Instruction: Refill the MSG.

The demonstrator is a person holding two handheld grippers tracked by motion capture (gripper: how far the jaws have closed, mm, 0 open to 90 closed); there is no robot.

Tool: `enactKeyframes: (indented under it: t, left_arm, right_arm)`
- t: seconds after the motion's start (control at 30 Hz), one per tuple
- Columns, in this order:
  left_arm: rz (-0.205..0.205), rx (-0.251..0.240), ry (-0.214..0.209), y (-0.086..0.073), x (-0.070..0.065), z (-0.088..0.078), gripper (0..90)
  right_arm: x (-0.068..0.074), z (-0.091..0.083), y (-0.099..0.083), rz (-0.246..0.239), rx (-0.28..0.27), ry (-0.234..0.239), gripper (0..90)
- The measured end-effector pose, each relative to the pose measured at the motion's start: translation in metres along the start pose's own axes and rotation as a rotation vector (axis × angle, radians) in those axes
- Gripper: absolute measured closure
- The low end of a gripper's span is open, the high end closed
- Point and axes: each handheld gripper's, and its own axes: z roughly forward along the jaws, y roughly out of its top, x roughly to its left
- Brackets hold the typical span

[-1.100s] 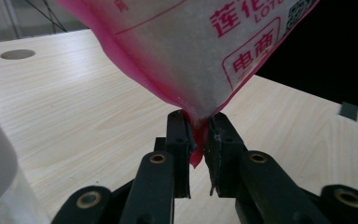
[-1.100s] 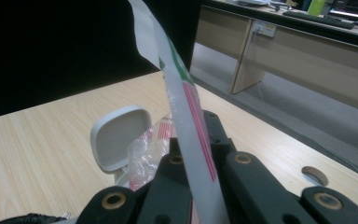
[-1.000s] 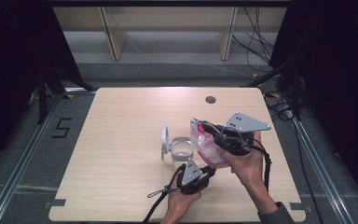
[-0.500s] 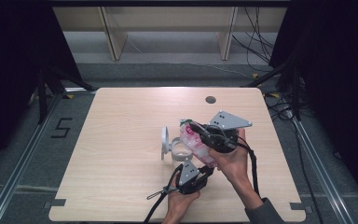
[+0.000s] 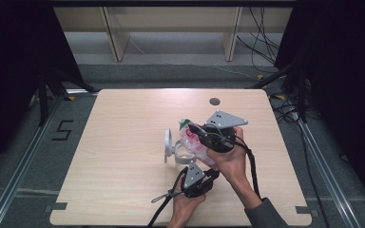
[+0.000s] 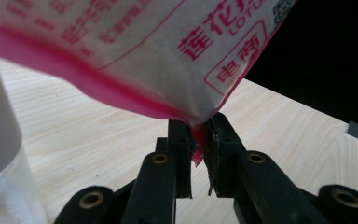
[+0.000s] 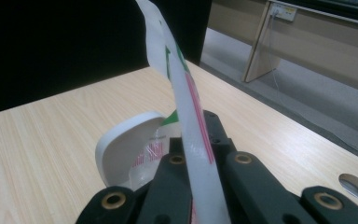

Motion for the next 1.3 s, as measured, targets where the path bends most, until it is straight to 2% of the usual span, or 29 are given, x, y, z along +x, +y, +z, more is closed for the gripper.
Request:
enactKeyframes:
  t: [0.17,0.2,0.27,0.3,0.37,0.4,0.43,0.63,0.7,0.8,0.83,0.9,0.97,1.07,1.1,1.13,1.17,1.23,1.3]
  left_arm:
    - [-0.003,-0.002,-0.007,0.001,0.0,0.004,80.6]
    - [-0.002,0.002,-0.004,0.001,0.0,0.005,80.6]
    - [-0.001,0.002,-0.009,0.002,0.0,0.007,80.6]
    - [-0.006,-0.002,-0.007,0.002,0.0,0.008,80.6]
    - [-0.001,-0.007,-0.012,0.004,0.001,0.011,80.6]
    - [-0.002,-0.006,-0.008,0.004,0.001,0.011,80.6]
    - [0.002,-0.004,-0.009,0.005,0.001,0.011,80.6]
    - [-0.006,-0.007,-0.018,0.005,0.0,0.014,80.6]
    - [-0.011,-0.01,-0.029,0.005,0.0,0.016,80.6]
    - [-0.014,-0.014,-0.031,0.005,0.0,0.016,80.6]
    - [-0.015,-0.016,-0.029,0.005,0.0,0.016,80.6]
    - [-0.019,-0.014,-0.032,0.005,0.0,0.016,80.5]
    - [-0.02,-0.017,-0.032,0.006,0.0,0.016,80.5]
    - [-0.022,-0.016,-0.036,0.006,0.001,0.016,80.5]
    - [-0.029,-0.016,-0.044,0.006,0.001,0.017,80.4]
    - [-0.026,-0.016,-0.054,0.006,0.002,0.017,80.4]
    - [-0.022,-0.014,-0.047,0.006,0.002,0.017,80.4]
    - [-0.012,-0.011,-0.043,0.006,0.001,0.017,80.4]
    - [-0.019,-0.014,-0.043,0.006,0.002,0.017,80.4]
  right_arm:
    - [-0.002,0.003,0.002,-0.024,0.015,-0.011,90.0]
    - [-0.003,0.003,0.002,-0.022,0.026,0.004,90.0]
    - [-0.004,0.005,0.003,0.002,0.036,-0.003,90.0]
    - [-0.005,0.006,0.003,-0.009,0.034,-0.005,90.0]
    - [-0.004,0.007,0.003,0.003,0.048,-0.006,90.0]
    - [-0.006,0.008,0.004,-0.018,0.029,-0.01,90.0]
    - [-0.007,0.009,0.004,-0.015,0.032,0.005,90.0]
    - [-0.006,0.012,0.004,0.003,0.044,-0.01,90.0]
    - [-0.007,0.013,0.004,-0.018,0.062,-0.015,90.0]
    - [-0.005,0.015,0.004,0.002,0.071,-0.006,90.0]
    - [-0.007,0.016,0.005,-0.021,0.071,-0.011,90.0]
    - [-0.006,0.017,0.005,0.001,0.073,-0.009,90.0]
    - [-0.007,0.019,0.006,-0.02,0.082,-0.003,90.0]
    - [-0.006,0.019,0.006,-0.007,0.088,-0.007,90.0]
    - [-0.006,0.02,0.006,-0.016,0.086,-0.005,90.0]
    - [-0.006,0.02,0.007,-0.016,0.101,0.0,90.0]
    - [-0.006,0.02,0.007,-0.024,0.11,0.005,90.0]
    - [-0.005,0.022,0.007,-0.039,0.097,-0.006,90.0]
    - [-0.003,0.023,0.007,-0.015,0.098,-0.005,90.0]
